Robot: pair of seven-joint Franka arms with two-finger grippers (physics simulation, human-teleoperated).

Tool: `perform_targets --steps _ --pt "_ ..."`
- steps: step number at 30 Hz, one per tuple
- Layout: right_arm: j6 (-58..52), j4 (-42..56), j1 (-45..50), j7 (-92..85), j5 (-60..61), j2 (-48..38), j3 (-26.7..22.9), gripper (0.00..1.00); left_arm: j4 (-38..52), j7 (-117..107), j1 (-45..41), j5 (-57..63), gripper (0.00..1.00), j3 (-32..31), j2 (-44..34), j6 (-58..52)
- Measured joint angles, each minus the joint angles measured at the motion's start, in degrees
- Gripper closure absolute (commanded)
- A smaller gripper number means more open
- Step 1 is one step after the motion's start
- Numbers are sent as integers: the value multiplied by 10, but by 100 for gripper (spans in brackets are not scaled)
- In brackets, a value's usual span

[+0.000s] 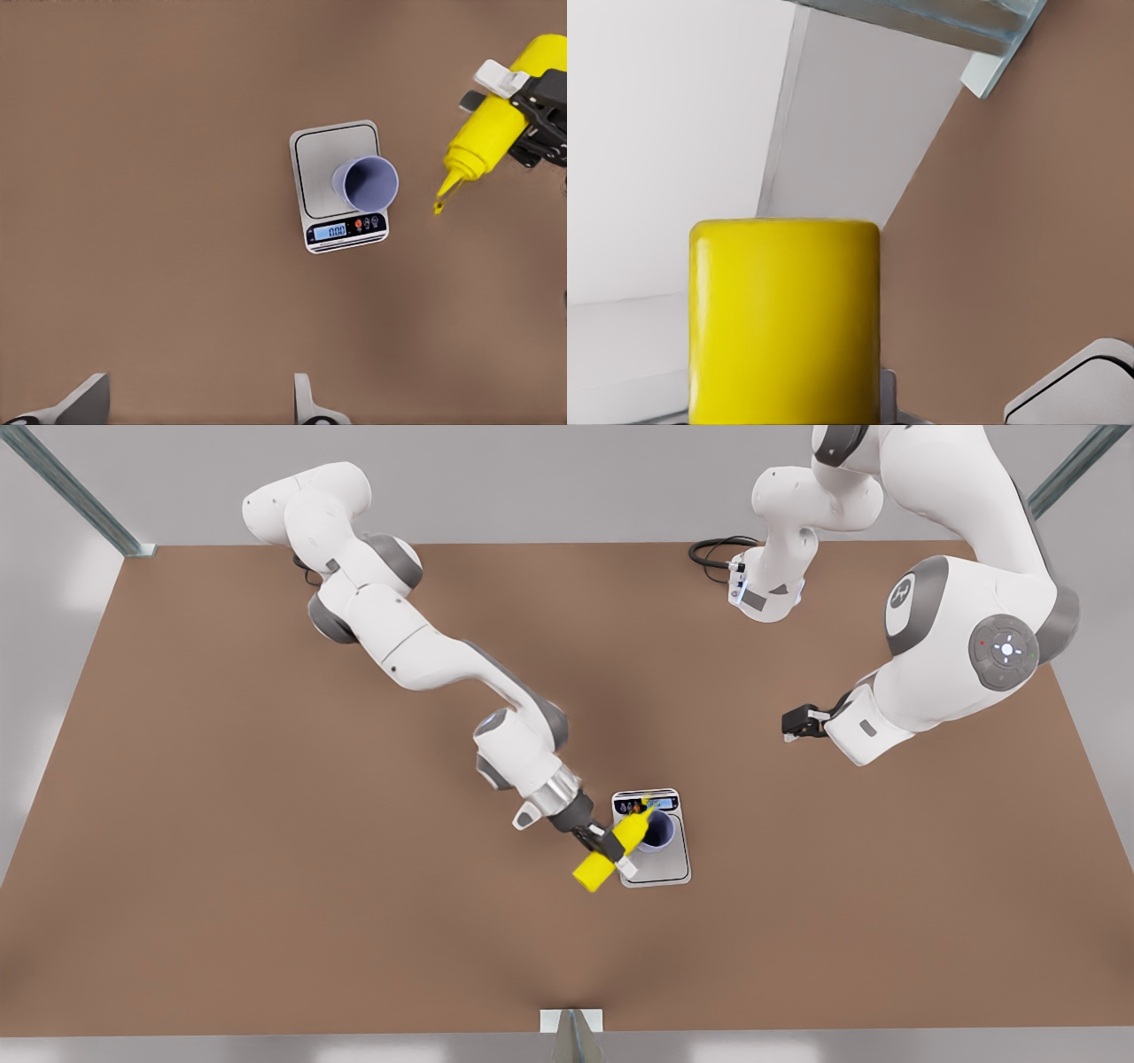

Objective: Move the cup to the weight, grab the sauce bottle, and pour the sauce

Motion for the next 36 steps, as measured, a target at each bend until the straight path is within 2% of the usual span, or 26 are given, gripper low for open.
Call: perform_targets --steps 4,6,16,23,28,30,32,34,36 --pt "16 9 1 -67 -1 13 -4 59 -1 -1 0 0 0 -1 0 0" --pt "14 34 20 -77 -1 23 -35 60 -1 0 0 0 0 -2 0 0" --pt "13 139 51 -108 -1 81 -41 61 -1 1 0 0 0 -2 1 0" --pt "18 143 70 -133 -1 97 -90 61 -1 7 0 0 0 0 1 4" --pt "17 143 74 -160 -1 102 -95 61 -1 6 0 0 0 -5 4 42" --pt "11 141 71 -157 4 88 -90 61 -3 7 0 0 0 -7 17 84" --pt "1 113 45 -155 7 45 -51 62 -5 6 -2 -3 0 -20 29 122" --pt "-2 52 22 -153 9 -5 -33 62 -3 5 -1 -6 0 -18 66 167" --pt "0 -18 -5 -153 28 -56 -30 62 -2 6 -2 -15 0 -20 62 174"
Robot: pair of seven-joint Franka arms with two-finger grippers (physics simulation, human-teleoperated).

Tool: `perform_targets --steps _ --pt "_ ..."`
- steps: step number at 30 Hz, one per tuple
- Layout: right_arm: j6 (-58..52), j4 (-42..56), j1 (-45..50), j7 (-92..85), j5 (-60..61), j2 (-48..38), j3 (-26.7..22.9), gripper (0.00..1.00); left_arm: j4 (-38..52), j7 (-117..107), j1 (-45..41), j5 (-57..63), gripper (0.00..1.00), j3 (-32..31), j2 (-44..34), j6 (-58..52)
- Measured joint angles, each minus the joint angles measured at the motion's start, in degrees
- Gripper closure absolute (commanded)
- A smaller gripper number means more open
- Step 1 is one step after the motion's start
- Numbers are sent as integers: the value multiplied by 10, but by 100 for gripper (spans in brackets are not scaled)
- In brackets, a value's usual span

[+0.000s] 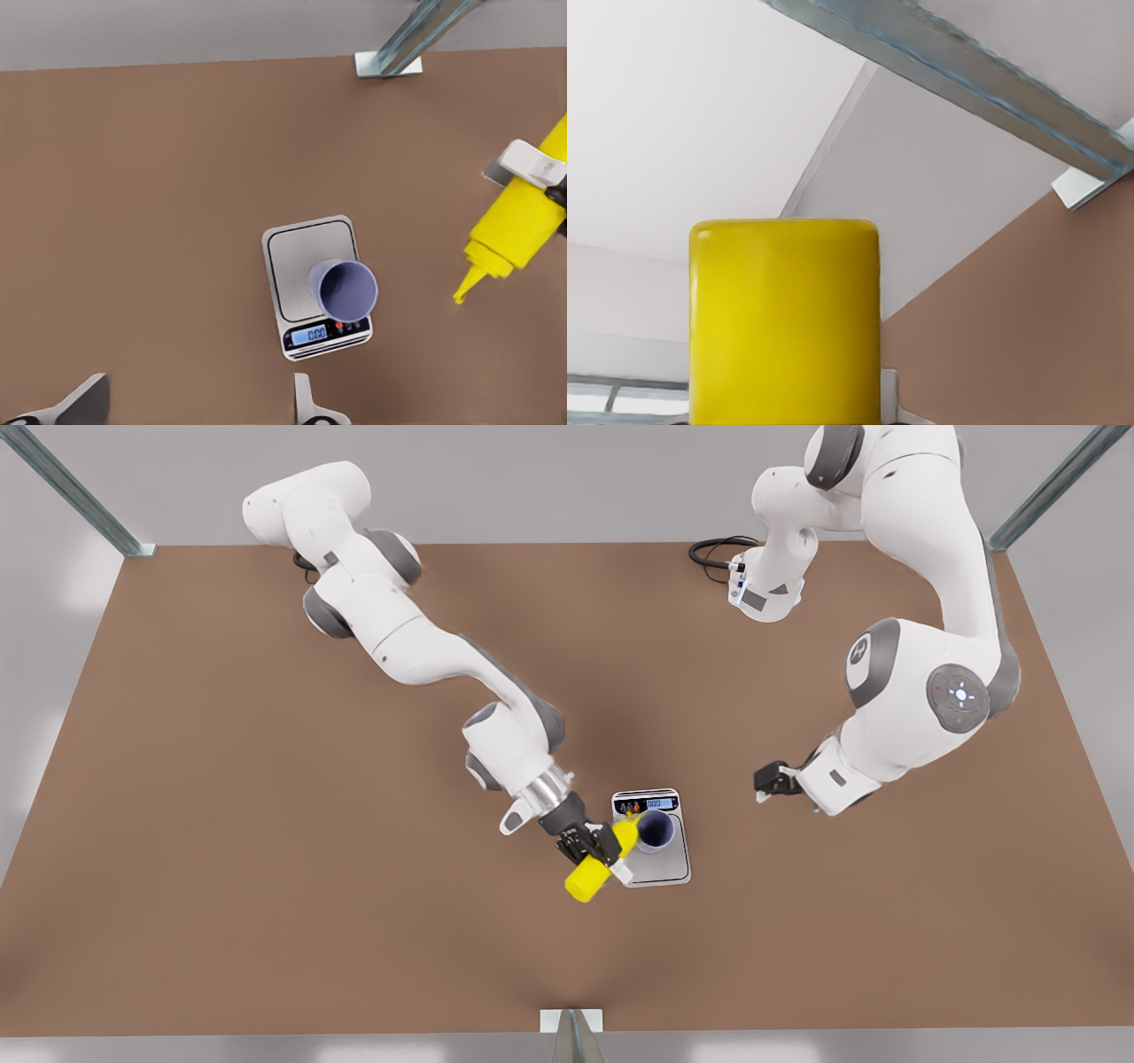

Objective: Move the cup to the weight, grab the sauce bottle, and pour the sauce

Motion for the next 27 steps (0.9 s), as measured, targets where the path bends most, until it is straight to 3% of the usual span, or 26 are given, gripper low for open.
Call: perform_targets --steps 4,6,12,17,19,22,27 --pt "-3 -112 -59 4 66 -76 47 63 -3 -1 2 -44 0 6 8 -1" --pt "-43 -159 -87 4 183 -122 75 62 -3 -1 2 -54 0 6 8 0" --pt "-226 -268 -203 -3 370 -260 110 60 -3 -1 2 -66 0 6 10 0" --pt "-272 -303 -275 2 532 -281 137 60 -3 -1 2 -70 0 6 13 0" --pt "-273 -332 -322 -27 628 -280 169 59 -3 -1 2 -73 0 6 16 0" --pt "-326 -361 -377 -111 796 -275 174 59 -3 -4 4 -79 0 7 17 0" --pt "-429 -361 -484 -148 858 -191 216 60 -3 -6 5 -86 0 7 21 0"
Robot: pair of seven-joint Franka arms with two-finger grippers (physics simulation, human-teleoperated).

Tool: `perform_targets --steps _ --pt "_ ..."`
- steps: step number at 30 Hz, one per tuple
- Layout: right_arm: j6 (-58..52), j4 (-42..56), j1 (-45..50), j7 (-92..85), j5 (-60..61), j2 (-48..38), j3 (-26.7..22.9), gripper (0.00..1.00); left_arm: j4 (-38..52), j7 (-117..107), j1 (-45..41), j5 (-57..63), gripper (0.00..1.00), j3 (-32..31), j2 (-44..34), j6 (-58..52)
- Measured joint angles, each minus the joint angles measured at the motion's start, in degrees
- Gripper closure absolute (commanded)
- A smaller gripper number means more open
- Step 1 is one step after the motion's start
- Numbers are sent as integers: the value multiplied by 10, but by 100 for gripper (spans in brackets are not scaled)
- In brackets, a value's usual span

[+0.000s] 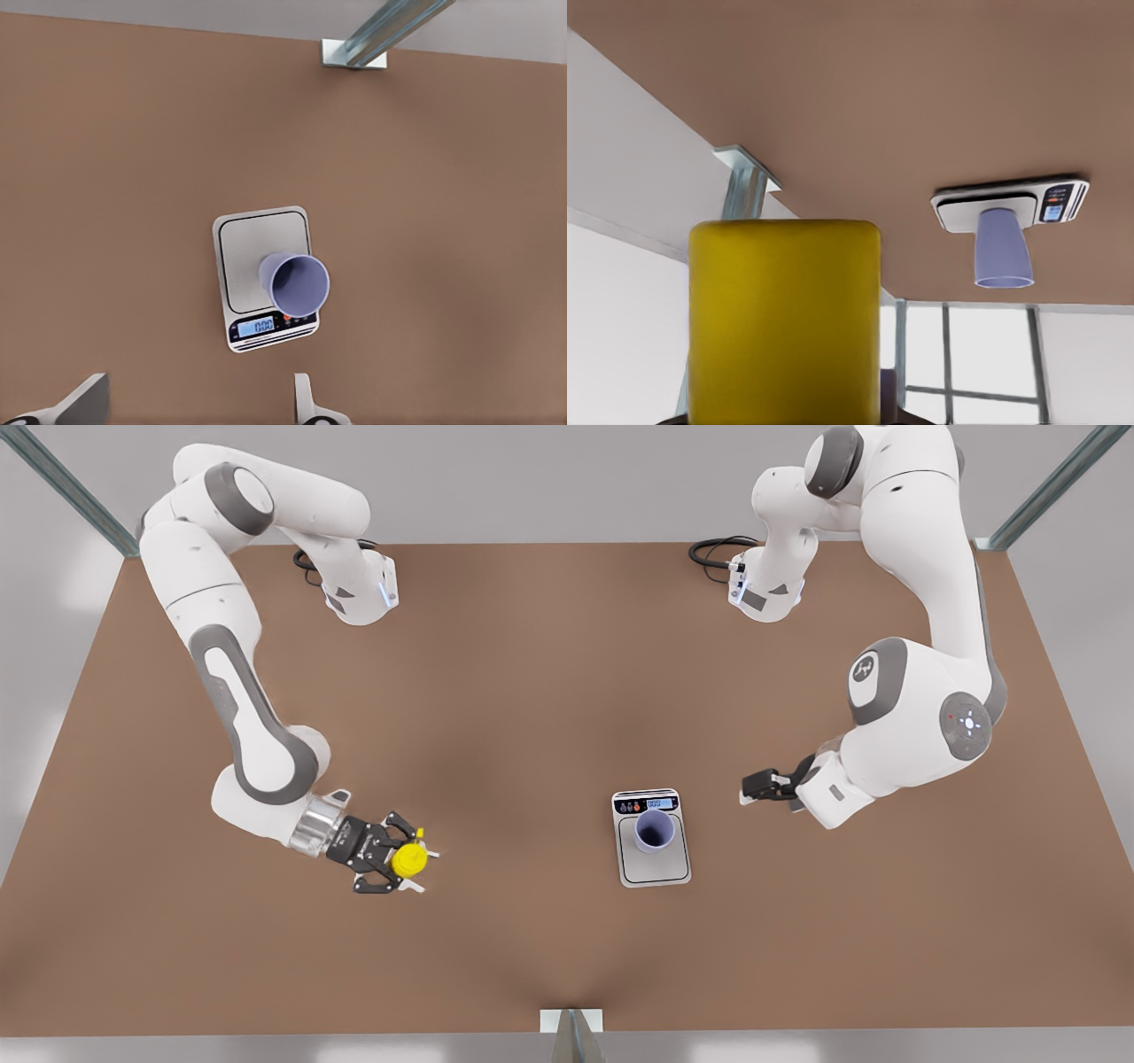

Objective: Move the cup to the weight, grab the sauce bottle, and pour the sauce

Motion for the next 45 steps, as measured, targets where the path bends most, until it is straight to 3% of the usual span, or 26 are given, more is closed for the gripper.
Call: perform_targets --steps 3,9,12,15,31,32,33,34,35,45 --pt "-82 -9 -93 -55 3 69 35 59 0 0 1 -7 0 0 0 0" --pt "-171 -71 -168 -213 16 132 19 58 -1 0 4 -29 0 1 0 -1" --pt "-211 -85 -170 -276 16 151 -12 57 -1 0 4 -32 0 1 1 -1" --pt "-212 -96 -170 -302 16 153 -13 53 -1 0 4 -34 0 1 3 -1" --pt "-204 -115 -165 -361 20 168 -25 50 0 0 3 -38 0 0 3 0" --pt "-204 -116 -166 -365 18 167 -24 45 0 0 4 -38 0 0 3 0" --pt "-204 -116 -166 -364 17 168 -24 31 0 0 4 -38 0 0 3 0" --pt "-206 -116 -166 -364 17 168 -24 5 0 0 4 -42 0 1 3 0" --pt "-206 -116 -166 -363 18 168 -24 0 0 0 4 -45 0 1 3 0" --pt "-221 -114 -165 -361 33 168 -30 0 0 1 3 -56 0 1 4 0"
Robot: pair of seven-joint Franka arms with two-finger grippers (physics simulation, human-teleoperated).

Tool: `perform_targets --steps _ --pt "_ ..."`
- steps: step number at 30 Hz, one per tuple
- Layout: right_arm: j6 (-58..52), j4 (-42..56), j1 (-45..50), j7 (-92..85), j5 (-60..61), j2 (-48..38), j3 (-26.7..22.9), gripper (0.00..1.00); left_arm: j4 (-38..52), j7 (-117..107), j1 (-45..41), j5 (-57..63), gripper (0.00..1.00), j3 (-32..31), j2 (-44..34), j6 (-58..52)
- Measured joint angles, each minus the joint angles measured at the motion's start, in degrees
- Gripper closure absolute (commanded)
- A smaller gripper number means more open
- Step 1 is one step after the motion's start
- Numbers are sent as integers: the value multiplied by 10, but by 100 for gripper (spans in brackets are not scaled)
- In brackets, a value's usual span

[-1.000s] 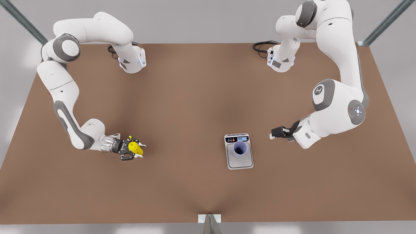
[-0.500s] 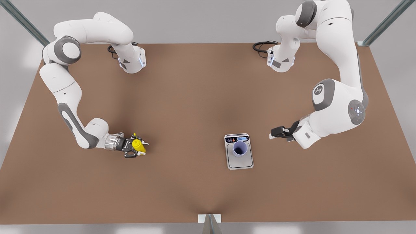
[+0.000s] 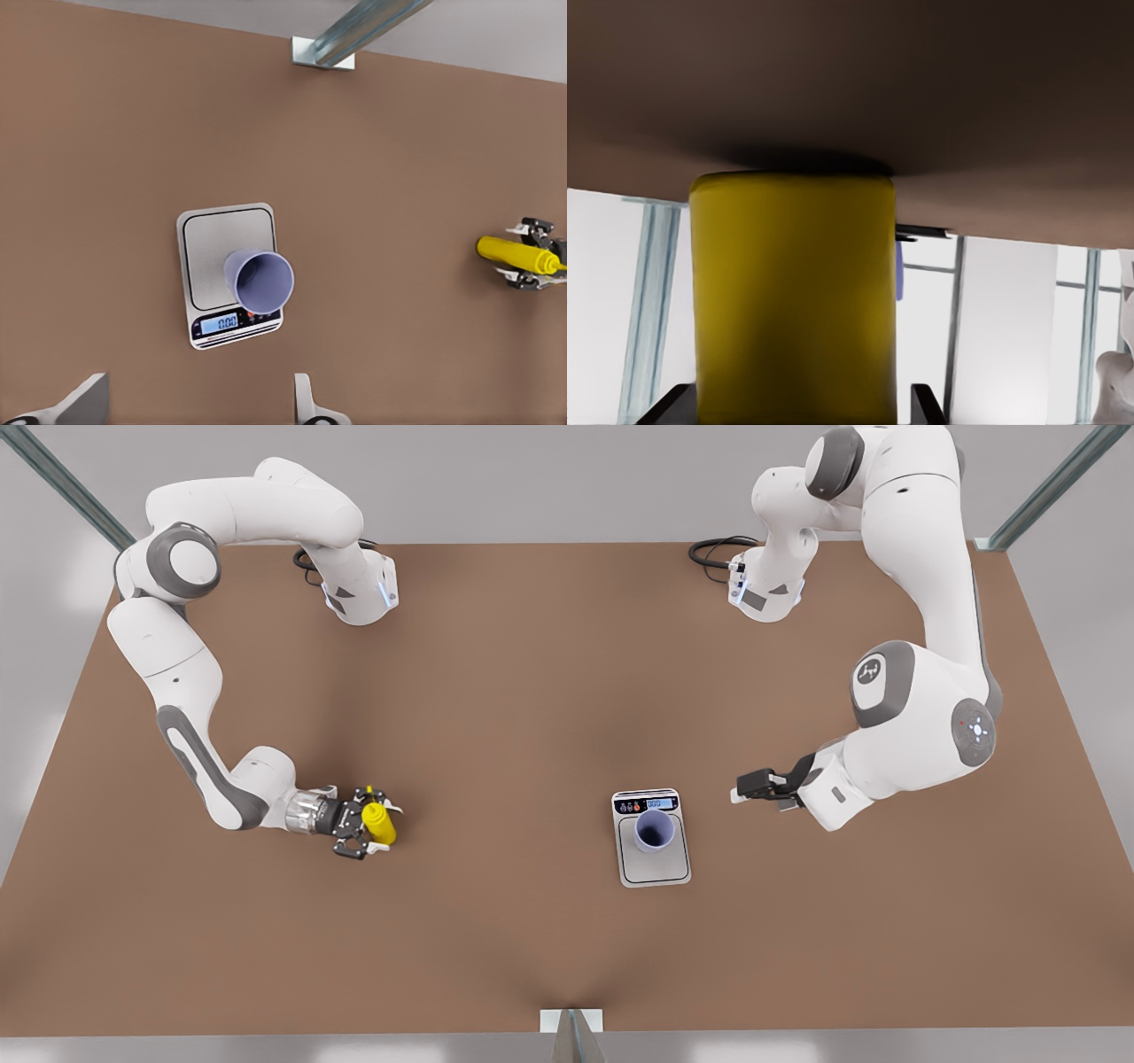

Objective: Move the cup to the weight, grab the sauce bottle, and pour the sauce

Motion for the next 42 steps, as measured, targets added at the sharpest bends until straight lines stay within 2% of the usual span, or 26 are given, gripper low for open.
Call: perform_targets --steps 18,28,31,37,38,40,42 --pt "-41 -9 1 -1 16 -11 -22 0 5 5 7 -1 0 2 -4 1" --pt "-60 -7 -1 94 13 -12 -44 0 4 7 9 1 0 2 0 7" --pt "-41 -9 -14 234 -41 -12 -61 0 4 7 9 2 0 2 0 8" --pt "-36 -9 -29 253 -90 -20 -72 0 4 7 9 3 0 2 0 8" --pt "-34 -8 -34 226 -110 -26 -73 0 4 7 9 3 0 2 0 8" --pt "-33 -4 -44 7 -177 -59 -80 0 4 6 9 3 0 2 0 8" --pt "-91 53 -42 3 -285 -114 -109 0 4 7 9 3 0 1 0 8"
